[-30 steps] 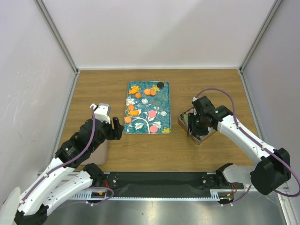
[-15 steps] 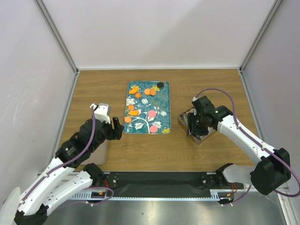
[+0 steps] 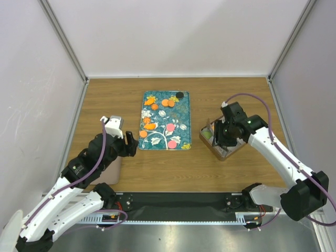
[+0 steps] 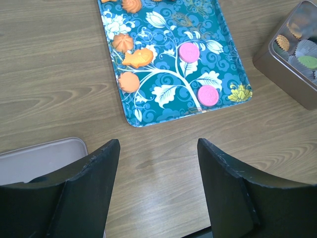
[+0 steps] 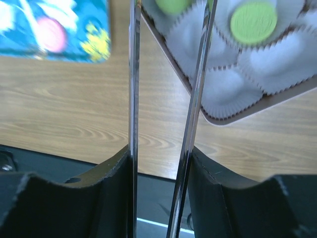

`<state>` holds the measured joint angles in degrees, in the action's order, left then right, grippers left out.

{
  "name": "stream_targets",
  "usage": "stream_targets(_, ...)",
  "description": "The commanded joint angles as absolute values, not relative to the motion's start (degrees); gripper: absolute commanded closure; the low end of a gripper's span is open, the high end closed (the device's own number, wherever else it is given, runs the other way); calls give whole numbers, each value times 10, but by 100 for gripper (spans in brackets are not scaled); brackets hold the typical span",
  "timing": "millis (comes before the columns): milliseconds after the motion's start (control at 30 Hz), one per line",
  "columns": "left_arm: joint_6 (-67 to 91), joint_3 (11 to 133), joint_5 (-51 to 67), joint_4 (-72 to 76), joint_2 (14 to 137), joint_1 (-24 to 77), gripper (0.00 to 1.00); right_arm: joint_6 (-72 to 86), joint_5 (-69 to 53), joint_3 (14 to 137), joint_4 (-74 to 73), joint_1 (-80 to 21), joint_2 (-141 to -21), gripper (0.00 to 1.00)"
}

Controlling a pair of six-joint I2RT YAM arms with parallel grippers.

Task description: Pack the cookies

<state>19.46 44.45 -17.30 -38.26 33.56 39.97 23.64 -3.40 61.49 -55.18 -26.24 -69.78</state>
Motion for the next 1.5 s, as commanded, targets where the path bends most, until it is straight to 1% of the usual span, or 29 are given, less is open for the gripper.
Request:
stream_targets(0,190,444,-167,-369,330,403,30,225,-24,681,-556,-259,-679,53)
stream_targets(133,190,444,-167,-369,328,403,30,224,-17,724,-563,-278,-700,53)
stream_targets(233,190,444,-167,-368,327,403,30,232,17,765,-562,-326,-732,53)
stream_targets(400,190,443,-166,-368,323,403,30,236,39,804,-549,-402,-824,53)
stream_targets(600,190,443,-167,-369,320,403,30,226,37,845,-523,-443,-929,51)
stream_targets(833,190,443,-168,-369,316,403,30,214,45,878,-515,-471,-1010,48)
stream_targets(1467,190,442,-167,-367,315,403,30,210,73,904,-525,-497,-1059,47)
